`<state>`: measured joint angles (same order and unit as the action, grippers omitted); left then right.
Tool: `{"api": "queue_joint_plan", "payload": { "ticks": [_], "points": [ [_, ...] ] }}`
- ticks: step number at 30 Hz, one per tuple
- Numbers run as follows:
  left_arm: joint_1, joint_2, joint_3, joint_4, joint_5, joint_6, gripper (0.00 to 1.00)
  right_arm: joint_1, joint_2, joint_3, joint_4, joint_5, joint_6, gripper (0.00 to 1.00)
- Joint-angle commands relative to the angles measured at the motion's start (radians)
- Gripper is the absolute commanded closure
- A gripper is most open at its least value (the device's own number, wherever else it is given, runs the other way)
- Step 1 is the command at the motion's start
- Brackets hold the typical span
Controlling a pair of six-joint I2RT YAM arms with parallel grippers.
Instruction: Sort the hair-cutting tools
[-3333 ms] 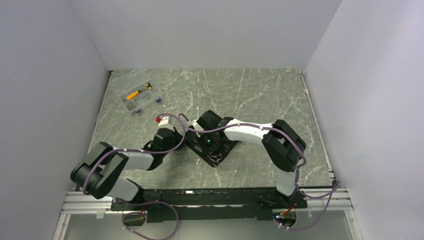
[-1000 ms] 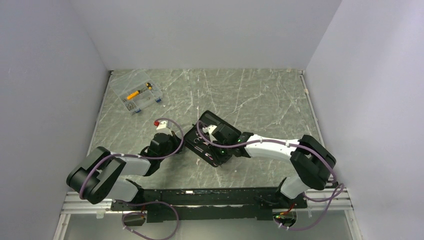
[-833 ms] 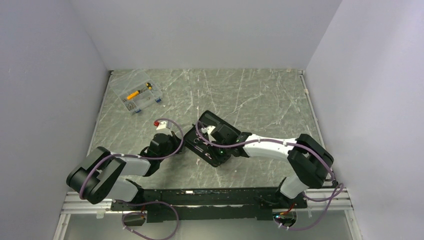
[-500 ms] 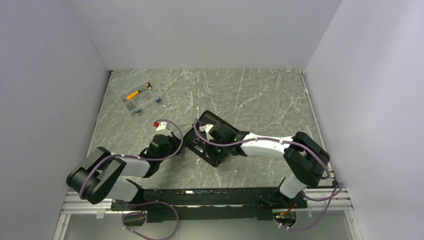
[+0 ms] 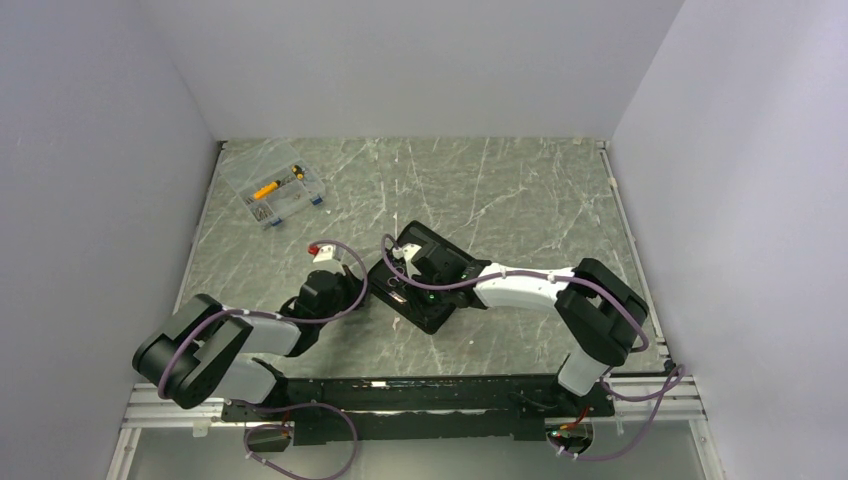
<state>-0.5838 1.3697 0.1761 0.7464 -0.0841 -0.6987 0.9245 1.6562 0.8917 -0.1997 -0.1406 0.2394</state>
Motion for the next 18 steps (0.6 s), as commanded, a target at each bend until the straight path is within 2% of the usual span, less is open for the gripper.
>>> {"api": "queue_joint_plan", "payload": {
  "ticks": [1, 18],
  "points": [
    [-0.035, 0.010, -0.024, -0.064, 0.055, 0.011, 1.00, -0.007, 0.067, 0.000, 0.070, 0.020, -0.014, 0.70],
    [-0.070, 0.011, -0.016, -0.071, 0.041, 0.015, 1.00, -0.028, 0.072, 0.011, 0.115, -0.015, -0.002, 0.67]
  ]
}}
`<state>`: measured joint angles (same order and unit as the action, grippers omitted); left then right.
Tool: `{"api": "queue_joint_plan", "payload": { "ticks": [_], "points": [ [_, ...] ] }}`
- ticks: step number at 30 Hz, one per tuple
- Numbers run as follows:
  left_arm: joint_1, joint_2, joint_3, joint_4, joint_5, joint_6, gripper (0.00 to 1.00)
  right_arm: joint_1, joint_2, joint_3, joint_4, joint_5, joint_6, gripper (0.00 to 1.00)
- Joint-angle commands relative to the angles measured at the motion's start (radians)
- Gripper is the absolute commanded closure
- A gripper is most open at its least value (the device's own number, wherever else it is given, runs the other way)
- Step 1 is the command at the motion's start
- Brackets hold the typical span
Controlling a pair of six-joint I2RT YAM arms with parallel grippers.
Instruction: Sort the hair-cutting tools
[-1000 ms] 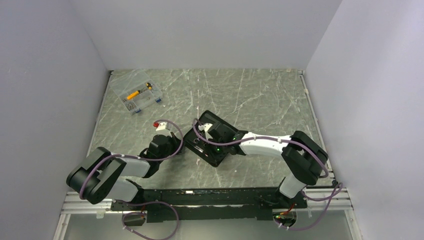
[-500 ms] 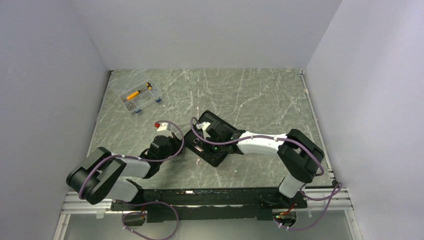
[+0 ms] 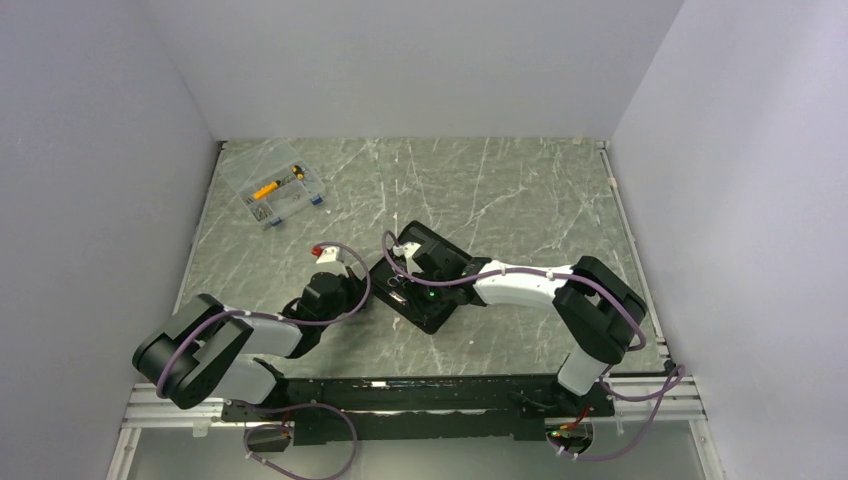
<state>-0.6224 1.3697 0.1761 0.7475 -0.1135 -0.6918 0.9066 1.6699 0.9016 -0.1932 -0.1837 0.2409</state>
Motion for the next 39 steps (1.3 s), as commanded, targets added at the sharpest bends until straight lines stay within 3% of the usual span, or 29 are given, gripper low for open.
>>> {"api": "queue_joint_plan", "payload": {
  "ticks": [1, 22, 33, 39],
  "points": [
    [-0.032, 0.011, -0.017, -0.071, 0.071, 0.008, 1.00, -0.012, 0.053, -0.001, 0.109, 0.021, -0.002, 0.66],
    [-0.033, -0.007, -0.020, -0.095, 0.041, 0.017, 1.00, -0.012, -0.153, -0.112, 0.038, 0.083, 0.034, 0.62],
    [-0.033, -0.001, -0.015, -0.095, 0.046, 0.017, 1.00, -0.016, -0.121, -0.143, 0.111, 0.085, 0.059, 0.67],
    [-0.034, -0.003, -0.018, -0.094, 0.051, 0.017, 1.00, -0.036, -0.040, -0.116, 0.138, 0.112, 0.054, 0.75]
  ]
}}
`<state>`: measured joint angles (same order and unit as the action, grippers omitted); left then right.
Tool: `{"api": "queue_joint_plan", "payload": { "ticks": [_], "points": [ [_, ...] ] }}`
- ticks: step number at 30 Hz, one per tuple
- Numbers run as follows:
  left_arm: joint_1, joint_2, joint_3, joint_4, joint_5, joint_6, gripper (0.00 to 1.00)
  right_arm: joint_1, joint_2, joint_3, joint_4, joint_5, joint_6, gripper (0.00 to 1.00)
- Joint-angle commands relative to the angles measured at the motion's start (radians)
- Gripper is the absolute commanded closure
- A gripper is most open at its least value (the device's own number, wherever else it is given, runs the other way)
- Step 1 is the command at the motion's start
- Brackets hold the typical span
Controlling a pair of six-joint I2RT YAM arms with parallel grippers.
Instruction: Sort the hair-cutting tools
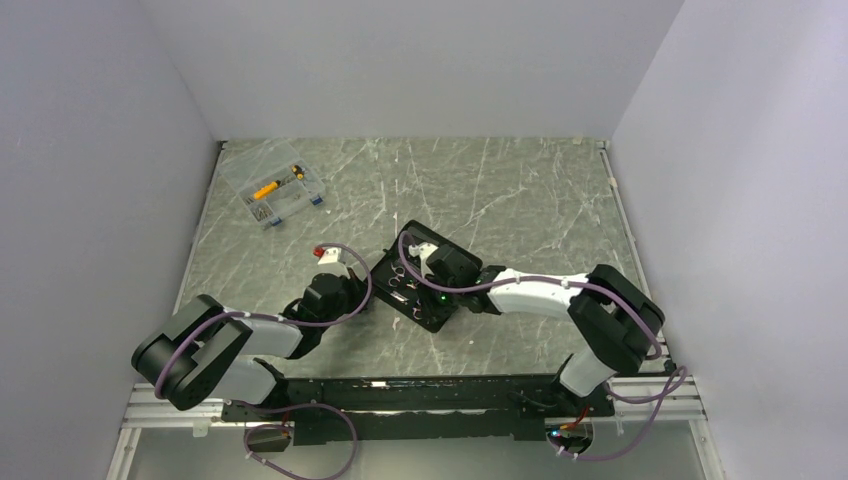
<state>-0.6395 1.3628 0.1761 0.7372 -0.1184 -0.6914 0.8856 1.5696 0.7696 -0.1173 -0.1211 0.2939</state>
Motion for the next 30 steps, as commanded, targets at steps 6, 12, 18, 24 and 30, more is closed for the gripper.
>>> {"api": "queue_joint_plan", "payload": {
  "ticks": [6, 12, 18, 24, 30],
  "points": [
    [-0.016, 0.008, -0.022, -0.077, 0.066, 0.019, 1.00, -0.017, 0.094, 0.020, 0.093, 0.099, -0.012, 0.82],
    [-0.020, 0.024, -0.017, -0.067, 0.079, 0.021, 1.00, -0.016, 0.119, 0.040, 0.105, 0.109, -0.018, 0.88],
    [-0.026, 0.033, -0.012, -0.066, 0.085, 0.024, 1.00, -0.016, 0.137, 0.067, 0.098, 0.149, -0.039, 0.89],
    [-0.027, 0.019, -0.012, -0.080, 0.075, 0.027, 1.00, -0.016, 0.112, 0.068, 0.080, 0.128, -0.037, 0.79],
    [-0.026, -0.005, -0.009, -0.102, 0.059, 0.028, 1.00, -0.016, 0.036, 0.063, 0.028, 0.126, -0.032, 0.69]
  ]
}}
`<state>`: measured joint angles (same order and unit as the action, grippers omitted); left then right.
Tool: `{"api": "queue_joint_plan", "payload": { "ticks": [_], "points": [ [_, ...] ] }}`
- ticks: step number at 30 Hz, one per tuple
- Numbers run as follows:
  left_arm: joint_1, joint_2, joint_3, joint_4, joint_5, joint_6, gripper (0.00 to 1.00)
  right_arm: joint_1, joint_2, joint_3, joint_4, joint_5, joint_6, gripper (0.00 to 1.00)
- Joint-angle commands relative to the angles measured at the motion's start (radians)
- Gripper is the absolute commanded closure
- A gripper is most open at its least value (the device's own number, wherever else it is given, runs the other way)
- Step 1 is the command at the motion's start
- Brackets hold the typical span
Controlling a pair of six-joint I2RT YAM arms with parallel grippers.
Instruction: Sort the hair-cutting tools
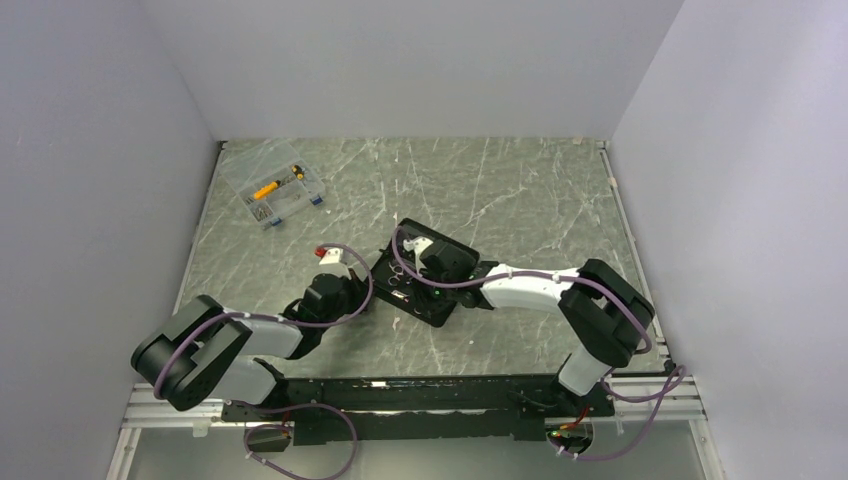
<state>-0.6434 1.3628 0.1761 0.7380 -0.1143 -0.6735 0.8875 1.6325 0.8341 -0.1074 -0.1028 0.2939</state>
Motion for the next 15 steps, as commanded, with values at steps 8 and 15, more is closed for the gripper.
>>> {"api": "queue_joint_plan", "payload": {
  "ticks": [8, 15],
  "points": [
    [-0.023, -0.033, 0.002, -0.134, 0.033, 0.010, 1.00, -0.018, -0.140, 0.008, -0.057, 0.108, -0.024, 0.63],
    [-0.023, -0.087, 0.022, -0.180, 0.044, 0.011, 0.95, -0.035, -0.235, -0.038, -0.069, 0.137, 0.032, 0.52]
  ]
}}
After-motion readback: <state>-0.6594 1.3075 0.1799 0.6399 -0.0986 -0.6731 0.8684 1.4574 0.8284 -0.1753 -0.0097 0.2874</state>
